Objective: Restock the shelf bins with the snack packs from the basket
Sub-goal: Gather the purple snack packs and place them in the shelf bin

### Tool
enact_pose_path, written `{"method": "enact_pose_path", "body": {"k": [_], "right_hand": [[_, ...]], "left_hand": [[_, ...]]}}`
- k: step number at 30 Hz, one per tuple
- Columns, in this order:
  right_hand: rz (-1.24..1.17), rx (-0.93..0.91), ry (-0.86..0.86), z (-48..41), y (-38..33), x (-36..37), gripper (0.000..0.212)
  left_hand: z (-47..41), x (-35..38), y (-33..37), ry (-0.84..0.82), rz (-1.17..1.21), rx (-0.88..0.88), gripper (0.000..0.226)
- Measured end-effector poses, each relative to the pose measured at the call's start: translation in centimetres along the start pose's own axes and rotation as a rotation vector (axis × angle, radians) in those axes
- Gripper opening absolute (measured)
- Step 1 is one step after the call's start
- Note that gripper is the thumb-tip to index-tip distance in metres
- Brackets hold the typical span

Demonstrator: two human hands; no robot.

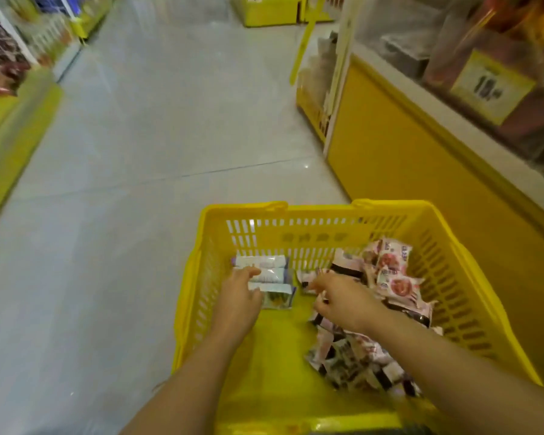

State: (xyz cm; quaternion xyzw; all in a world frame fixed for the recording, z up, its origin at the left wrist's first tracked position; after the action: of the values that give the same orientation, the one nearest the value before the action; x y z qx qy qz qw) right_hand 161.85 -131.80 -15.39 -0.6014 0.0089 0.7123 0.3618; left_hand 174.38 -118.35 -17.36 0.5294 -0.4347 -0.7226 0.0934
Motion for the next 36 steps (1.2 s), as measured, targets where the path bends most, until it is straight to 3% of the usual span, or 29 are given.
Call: {"method": "enact_pose_path", "body": {"k": [4, 9, 14, 17, 20, 24, 26, 36], "right_hand": [[-0.159, 0.016, -0.023, -3.2, 0.8, 4.0, 0.043], [-0.277, 0.07, -0.022, -6.1, 2.1, 8.4, 0.076], [-0.432, 0.171, 0.07, -7.3, 3.9, 10.4, 0.048], [-0.479, 0.218, 0.077, -7.1, 4.4, 10.9, 0.053], [-0.431, 0.254, 0.039, -6.5, 5.3, 10.4, 0.068], [-0.23, 0.168, -0.079, -5.6, 5.6, 9.4, 0.049], [-0.2, 0.126, -0.125, -5.2, 5.2, 8.9, 0.039], [-0.203, 0.297, -0.205, -4.9, 6.0, 5.6, 0.022]], "left_hand": [[-2.0, 3.5, -2.0, -0.092, -0.279, 0.072, 0.05], [-3.7, 6.6, -3.6, -0.177, -0.662, 0.18, 0.063], [-4.1, 7.2, -3.8, -0.13, -0.794, 0.222, 0.061], [-3.6, 7.9, -4.3, -0.169, -0.76, 0.216, 0.052], [-3.3, 8.6, -4.8, -0.244, -0.639, 0.161, 0.055], [-3.3, 9.2, -5.6, -0.36, -0.367, -0.041, 0.038], [-3.1, 9.2, -6.0, -0.381, -0.34, -0.072, 0.029], [-2.2, 9.8, -8.2, -0.457, -0.668, 0.036, 0.067]]}}
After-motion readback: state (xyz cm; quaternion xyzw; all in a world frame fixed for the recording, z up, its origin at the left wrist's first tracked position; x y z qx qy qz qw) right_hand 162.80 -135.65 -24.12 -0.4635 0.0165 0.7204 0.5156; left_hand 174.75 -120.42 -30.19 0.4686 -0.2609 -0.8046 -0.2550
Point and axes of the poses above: each hand's wrist, its own z-axis away from the middle knuckle, its own x-axis out of the palm, y = z × x, the point moved 9 cm from there along -z, towards the middle knuckle, and after that the axes turned 8 degrees about y, right-handed, at the moved point
